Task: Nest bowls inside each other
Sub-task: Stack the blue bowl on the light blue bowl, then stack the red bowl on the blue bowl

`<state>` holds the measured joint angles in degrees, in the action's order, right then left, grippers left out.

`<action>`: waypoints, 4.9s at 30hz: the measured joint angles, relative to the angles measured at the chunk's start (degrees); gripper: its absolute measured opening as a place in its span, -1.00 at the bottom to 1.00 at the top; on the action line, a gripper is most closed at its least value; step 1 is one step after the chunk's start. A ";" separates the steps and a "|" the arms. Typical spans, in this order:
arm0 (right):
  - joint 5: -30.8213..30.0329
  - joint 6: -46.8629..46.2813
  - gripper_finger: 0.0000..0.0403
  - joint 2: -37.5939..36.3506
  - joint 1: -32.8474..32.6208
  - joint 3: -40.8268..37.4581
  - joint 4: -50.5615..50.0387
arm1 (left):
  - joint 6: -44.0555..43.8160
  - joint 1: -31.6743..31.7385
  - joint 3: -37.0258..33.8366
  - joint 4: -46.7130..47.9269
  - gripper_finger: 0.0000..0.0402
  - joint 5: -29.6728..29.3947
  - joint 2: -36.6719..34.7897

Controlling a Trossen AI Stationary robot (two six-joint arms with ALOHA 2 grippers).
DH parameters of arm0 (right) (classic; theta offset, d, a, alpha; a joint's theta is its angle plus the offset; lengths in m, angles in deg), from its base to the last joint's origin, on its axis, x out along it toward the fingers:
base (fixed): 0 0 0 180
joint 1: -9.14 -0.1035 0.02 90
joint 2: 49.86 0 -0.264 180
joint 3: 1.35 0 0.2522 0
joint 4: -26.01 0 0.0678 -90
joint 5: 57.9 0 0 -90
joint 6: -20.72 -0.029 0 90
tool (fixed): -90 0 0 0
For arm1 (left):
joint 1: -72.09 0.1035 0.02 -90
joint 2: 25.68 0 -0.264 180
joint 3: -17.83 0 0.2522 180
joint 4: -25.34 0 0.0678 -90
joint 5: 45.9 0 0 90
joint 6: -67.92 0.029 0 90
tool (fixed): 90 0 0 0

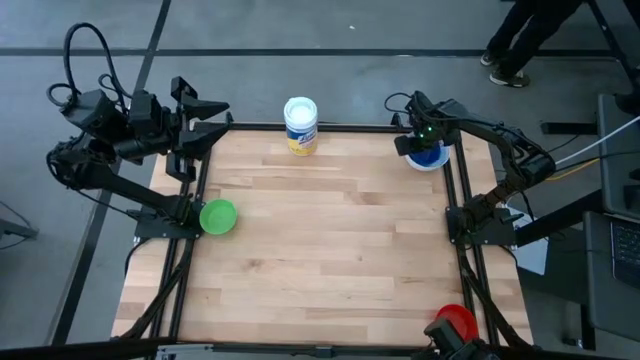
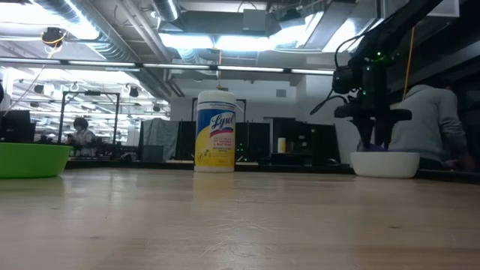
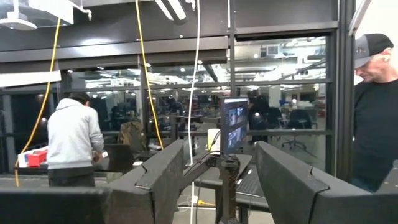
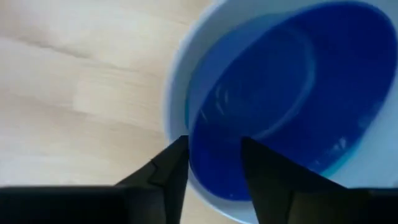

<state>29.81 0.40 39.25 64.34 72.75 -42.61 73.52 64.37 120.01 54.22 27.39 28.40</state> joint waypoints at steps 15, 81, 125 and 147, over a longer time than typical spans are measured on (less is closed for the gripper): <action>3.22 1.23 -0.68 3.33 -2.13 0.00 0.63 | 0.56 -5.47 0.00 -0.37 -0.04 -4.25 0.00; 1.23 -54.23 -0.14 -10.46 -121.34 -6.62 4.59 | 10.80 -14.11 -0.02 -15.55 -0.04 -24.67 12.61; 4.29 -55.38 -0.16 -10.44 -122.15 -22.01 23.03 | 10.76 -20.84 0.00 -23.01 -0.04 -33.22 15.45; 0.03 -14.43 -0.98 -10.44 -65.84 -12.89 21.78 | 19.41 -24.89 0.02 -24.72 -0.04 -40.02 11.90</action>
<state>29.84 -14.03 28.82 -1.50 59.86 -20.83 92.94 39.49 120.03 29.49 -12.63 40.30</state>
